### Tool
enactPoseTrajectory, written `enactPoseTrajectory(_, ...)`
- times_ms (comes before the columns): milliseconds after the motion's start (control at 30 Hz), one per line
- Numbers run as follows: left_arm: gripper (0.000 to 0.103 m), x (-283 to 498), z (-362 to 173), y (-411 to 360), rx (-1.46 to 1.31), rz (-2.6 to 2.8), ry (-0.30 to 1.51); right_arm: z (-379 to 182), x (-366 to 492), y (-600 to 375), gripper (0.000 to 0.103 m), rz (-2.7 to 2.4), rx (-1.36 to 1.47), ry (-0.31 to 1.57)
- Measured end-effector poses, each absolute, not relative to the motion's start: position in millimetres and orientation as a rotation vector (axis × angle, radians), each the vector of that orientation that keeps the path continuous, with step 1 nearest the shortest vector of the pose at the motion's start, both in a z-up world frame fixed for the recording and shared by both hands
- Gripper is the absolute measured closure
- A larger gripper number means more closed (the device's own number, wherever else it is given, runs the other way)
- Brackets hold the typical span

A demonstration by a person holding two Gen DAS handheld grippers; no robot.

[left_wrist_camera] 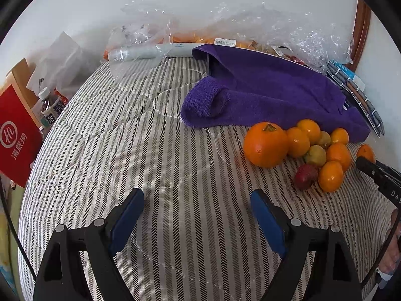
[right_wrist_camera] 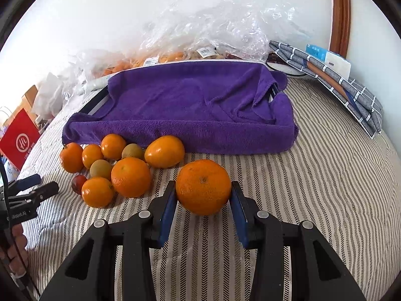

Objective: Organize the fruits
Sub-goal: 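Lift the large orange with the right tool and carry it over the purple towel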

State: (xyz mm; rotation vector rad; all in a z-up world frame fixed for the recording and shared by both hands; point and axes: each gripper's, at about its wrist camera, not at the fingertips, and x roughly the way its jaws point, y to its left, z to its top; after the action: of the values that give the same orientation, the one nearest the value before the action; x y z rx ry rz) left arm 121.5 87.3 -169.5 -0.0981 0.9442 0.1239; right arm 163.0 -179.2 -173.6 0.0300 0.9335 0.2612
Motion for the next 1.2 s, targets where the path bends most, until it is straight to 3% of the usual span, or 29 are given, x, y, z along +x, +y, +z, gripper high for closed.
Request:
enactPoseTrajectory(900,0.018,142,-167,73,-0.158,0.01,0.945,-170,160,-190,0.061,0.33,0.13,0.908)
enactPoseTrajectory(1200,0.03,162,-167,68,-0.223,0.005,0.909,-170,160,-197,0.061,0.358,0.178,0.899)
